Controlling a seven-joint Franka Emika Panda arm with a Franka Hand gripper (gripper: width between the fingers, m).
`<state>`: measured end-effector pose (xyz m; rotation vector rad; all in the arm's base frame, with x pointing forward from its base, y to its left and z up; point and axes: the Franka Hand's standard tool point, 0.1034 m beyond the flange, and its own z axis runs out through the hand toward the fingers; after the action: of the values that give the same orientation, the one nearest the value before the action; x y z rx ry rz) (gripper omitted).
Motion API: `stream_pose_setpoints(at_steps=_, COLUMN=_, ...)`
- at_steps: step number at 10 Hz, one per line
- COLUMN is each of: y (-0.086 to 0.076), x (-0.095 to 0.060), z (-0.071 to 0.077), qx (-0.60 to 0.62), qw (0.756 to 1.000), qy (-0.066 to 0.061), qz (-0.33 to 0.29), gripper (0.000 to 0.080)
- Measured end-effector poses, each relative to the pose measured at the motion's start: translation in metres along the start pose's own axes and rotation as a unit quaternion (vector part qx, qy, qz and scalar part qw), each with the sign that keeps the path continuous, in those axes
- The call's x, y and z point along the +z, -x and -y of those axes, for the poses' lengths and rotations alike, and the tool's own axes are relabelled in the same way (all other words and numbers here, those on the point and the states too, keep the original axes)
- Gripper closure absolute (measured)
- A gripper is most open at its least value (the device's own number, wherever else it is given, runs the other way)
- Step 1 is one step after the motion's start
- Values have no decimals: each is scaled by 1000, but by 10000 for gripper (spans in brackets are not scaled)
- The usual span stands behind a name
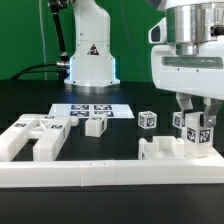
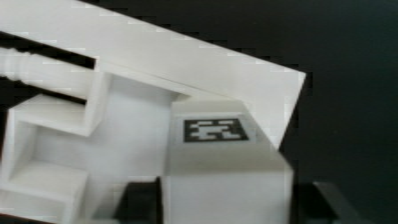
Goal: Assemble chair
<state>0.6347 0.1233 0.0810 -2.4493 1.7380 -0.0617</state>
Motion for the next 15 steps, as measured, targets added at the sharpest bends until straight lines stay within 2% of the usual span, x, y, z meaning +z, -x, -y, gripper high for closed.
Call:
stream_pose_setpoints(at_steps=1, y=0, x=0, z=0, qx=-24, qw=1000, qy=0, qz=0, gripper=283)
stream_pose_setpoints(at_steps=2, y=0, x=0, z=0, qx=-41, qw=999, qy=0, qz=0, gripper=283)
stream_pose_setpoints(at_steps=3, y=4, x=0, z=1, qx=-54, qw=999, qy=0, qz=0, gripper=172)
stream_pose_setpoints(at_steps=6, y=8, x=0, z=2, qx=-250, qw=968, qy=-1, qz=0, gripper=151)
stream_pose_setpoints(at_steps=8, y=7, x=0, z=2, qx=-385, qw=923, qy=0, qz=-1, gripper=150)
stream_pose_setpoints(at_steps=9, y=7, x=-1, z=3, qx=-414, qw=910, qy=0, qz=-1, gripper=150)
stream_pose_setpoints(at_steps=11, y=4, x=-2, z=4, qx=-520, qw=854, qy=7, qz=-6, gripper=150)
stream_pose_setpoints(at_steps=14, y=5, x=-2, z=5, qx=-603, qw=797, qy=18, qz=-14, gripper=150)
stream_pose_setpoints(at_steps=15, y=5, x=-1, z=5, qx=-619, qw=785, qy=16, qz=-16, gripper=150)
